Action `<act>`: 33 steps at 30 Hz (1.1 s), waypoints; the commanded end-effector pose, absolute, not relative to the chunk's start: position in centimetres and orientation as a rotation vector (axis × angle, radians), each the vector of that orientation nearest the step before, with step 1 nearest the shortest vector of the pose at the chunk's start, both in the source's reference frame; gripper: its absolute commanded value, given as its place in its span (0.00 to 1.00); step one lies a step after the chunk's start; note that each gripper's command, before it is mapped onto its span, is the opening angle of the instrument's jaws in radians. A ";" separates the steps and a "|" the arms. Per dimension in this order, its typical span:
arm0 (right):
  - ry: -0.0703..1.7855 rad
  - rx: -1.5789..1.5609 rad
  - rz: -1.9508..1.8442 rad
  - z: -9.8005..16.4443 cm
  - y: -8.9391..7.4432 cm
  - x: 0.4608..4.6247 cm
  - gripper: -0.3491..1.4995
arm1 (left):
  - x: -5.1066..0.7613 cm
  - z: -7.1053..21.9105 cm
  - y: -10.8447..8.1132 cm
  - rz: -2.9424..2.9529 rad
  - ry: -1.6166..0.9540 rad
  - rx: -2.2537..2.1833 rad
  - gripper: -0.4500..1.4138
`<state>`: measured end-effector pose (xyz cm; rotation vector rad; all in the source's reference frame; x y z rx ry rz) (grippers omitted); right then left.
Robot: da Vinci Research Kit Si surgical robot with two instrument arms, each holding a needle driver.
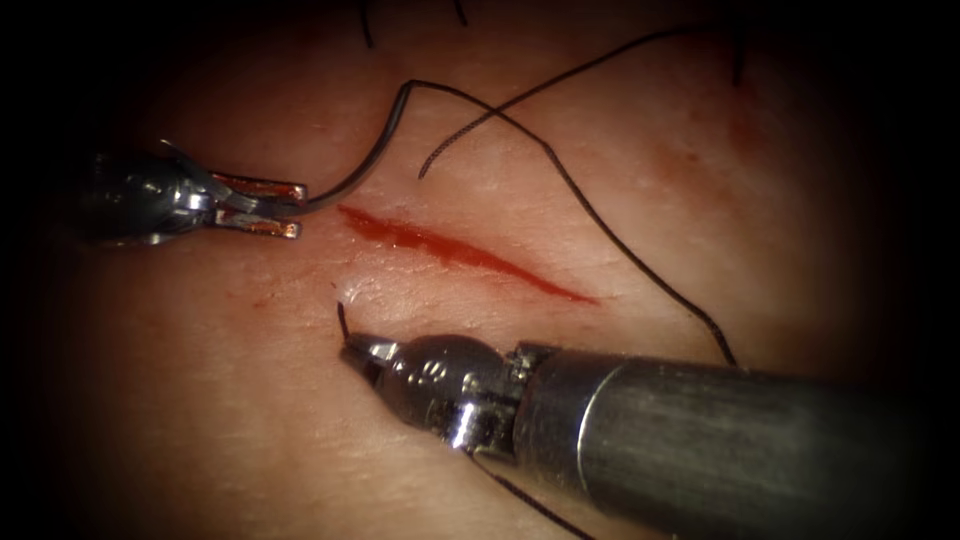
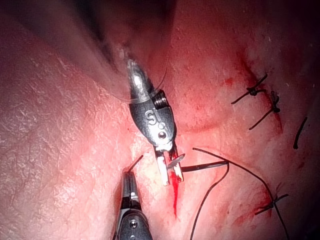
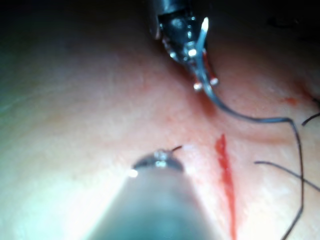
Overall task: Wound Closure
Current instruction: Pull the thread all the way through the tissue using the right gripper, leaving a small piece on the end
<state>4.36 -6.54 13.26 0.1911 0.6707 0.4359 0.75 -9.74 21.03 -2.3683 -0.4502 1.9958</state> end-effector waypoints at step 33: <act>0.744 0.343 0.490 11.7 -6.5 3.08 0.90 | 0.53 21.0 -9.9 2.029 -0.535 -2.389 0.00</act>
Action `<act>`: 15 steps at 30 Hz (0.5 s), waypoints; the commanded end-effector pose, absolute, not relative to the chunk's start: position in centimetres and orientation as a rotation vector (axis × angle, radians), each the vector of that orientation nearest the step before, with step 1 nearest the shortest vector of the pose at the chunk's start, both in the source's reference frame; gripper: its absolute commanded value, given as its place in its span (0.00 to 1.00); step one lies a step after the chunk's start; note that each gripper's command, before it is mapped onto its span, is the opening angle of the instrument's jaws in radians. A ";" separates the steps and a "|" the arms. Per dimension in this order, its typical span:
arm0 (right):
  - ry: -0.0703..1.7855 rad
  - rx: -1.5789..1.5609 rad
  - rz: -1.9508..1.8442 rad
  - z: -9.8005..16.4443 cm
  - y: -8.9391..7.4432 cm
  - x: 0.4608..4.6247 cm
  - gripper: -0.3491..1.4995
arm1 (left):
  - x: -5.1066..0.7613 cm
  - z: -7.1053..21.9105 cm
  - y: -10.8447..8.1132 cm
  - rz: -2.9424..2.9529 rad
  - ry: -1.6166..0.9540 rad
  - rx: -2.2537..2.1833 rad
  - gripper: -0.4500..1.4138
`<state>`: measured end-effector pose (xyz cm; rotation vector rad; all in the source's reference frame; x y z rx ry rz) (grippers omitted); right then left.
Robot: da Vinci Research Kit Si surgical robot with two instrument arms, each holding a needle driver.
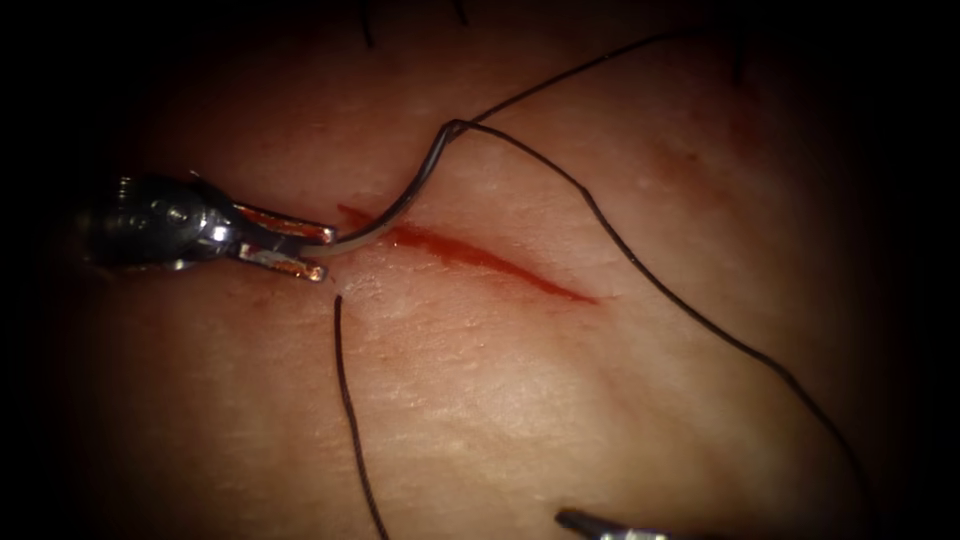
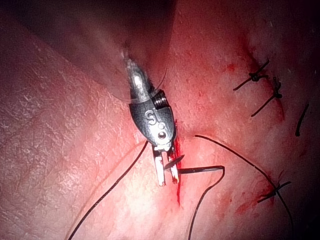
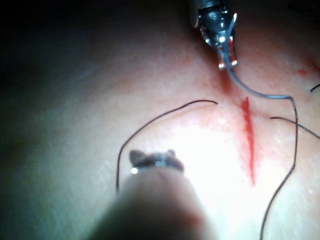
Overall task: Wound Closure
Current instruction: Pull the thread all the way through the tissue using the right gripper, leaving a small piece on the end
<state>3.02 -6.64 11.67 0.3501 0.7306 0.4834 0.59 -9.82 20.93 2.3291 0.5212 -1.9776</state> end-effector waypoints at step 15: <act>0.907 0.329 0.986 12.7 -5.7 4.02 0.84 | 0.55 21.0 -9.7 -2.007 0.513 2.335 0.00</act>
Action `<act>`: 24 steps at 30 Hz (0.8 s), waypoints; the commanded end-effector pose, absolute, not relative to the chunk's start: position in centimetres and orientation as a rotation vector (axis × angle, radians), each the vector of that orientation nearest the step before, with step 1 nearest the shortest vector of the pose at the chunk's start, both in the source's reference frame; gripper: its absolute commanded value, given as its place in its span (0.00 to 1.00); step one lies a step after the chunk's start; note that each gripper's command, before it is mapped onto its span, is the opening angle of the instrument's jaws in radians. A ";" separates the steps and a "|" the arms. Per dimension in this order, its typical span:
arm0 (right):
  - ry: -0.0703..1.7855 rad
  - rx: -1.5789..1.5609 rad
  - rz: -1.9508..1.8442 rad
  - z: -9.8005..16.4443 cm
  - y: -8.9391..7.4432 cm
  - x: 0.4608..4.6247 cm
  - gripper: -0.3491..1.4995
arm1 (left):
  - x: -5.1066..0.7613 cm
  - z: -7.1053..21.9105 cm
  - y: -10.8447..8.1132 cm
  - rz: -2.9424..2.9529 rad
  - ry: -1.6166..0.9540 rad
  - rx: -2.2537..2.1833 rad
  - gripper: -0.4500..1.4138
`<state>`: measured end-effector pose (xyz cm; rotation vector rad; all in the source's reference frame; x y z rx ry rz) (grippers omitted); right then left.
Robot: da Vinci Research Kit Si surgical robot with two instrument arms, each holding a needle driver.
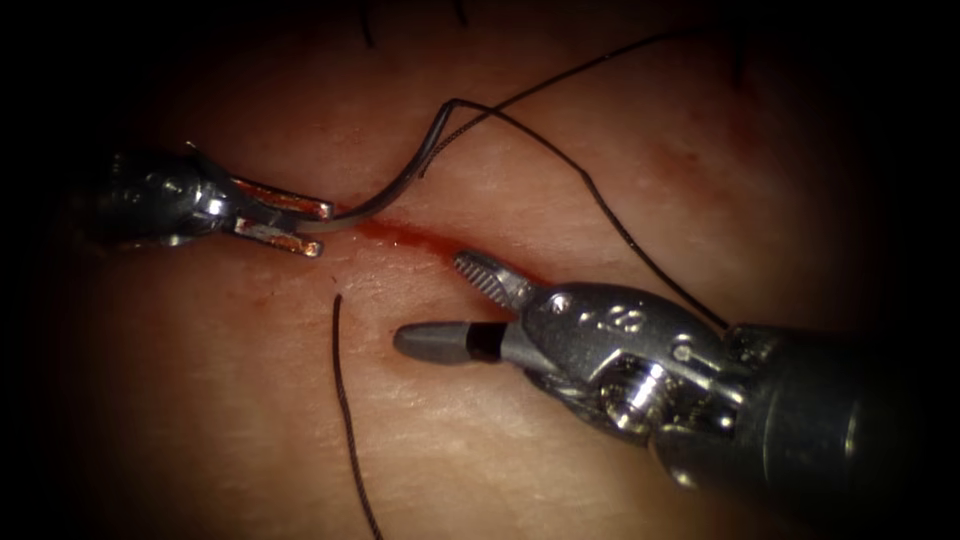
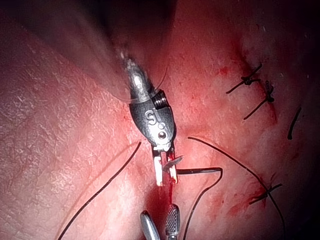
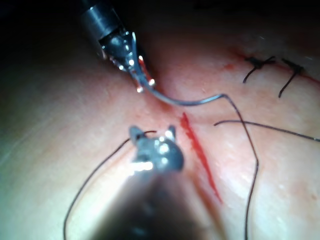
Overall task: Wound Closure
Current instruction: Pull the thread all the way through the tissue using the right gripper, leaving a small piece on the end
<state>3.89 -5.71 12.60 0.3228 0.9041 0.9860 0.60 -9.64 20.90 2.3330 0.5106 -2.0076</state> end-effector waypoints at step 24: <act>0.575 0.252 0.971 13.8 -6.2 4.69 0.00 | 0.55 21.0 -9.7 -2.022 0.496 2.331 0.00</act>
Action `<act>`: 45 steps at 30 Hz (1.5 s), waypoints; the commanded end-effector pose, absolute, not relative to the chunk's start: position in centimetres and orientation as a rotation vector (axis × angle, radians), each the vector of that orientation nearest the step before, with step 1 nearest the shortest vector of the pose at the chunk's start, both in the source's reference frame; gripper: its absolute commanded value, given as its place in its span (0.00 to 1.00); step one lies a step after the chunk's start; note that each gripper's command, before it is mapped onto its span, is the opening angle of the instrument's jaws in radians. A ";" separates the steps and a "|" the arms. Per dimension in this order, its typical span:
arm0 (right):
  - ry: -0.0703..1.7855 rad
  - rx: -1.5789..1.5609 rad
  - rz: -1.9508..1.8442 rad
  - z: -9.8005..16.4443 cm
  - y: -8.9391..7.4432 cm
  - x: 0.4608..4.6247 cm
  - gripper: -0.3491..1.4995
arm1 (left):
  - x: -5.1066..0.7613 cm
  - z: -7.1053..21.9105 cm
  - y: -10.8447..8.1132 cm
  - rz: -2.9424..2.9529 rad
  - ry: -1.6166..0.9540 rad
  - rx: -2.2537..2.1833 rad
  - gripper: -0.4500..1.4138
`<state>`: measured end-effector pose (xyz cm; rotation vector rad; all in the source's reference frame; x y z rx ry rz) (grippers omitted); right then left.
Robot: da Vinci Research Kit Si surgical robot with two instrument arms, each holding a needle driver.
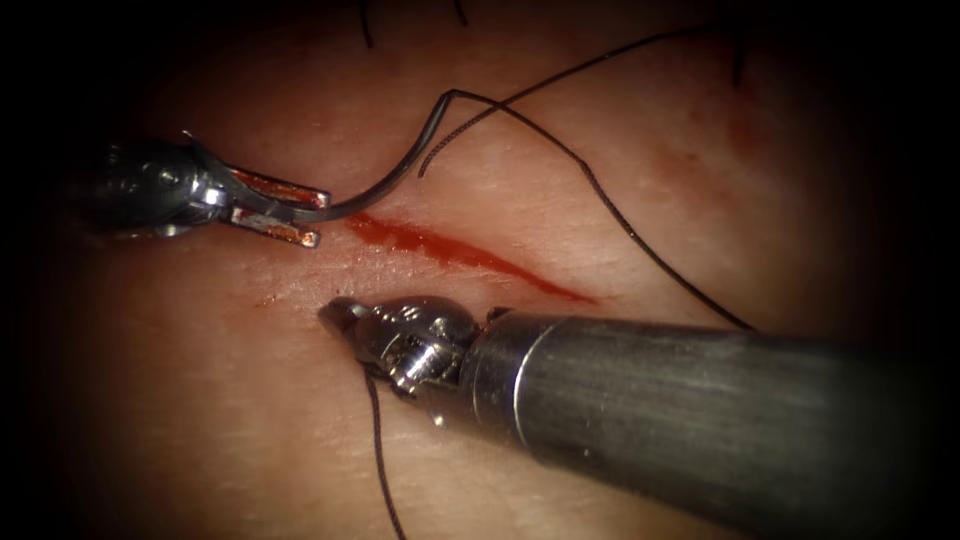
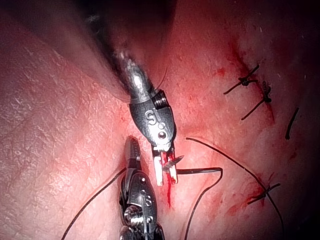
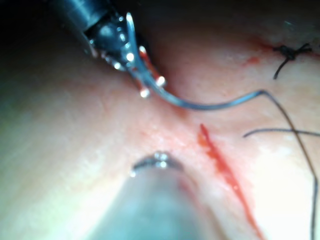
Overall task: Wound Closure
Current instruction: Pull the thread all the way through the tissue using the right gripper, leaving a small piece on the end
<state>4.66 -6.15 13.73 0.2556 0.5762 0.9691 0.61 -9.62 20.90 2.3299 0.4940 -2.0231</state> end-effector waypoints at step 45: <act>0.764 0.422 0.705 12.1 -6.8 3.75 0.93 | 0.50 21.0 -9.9 -1.989 0.531 2.280 0.00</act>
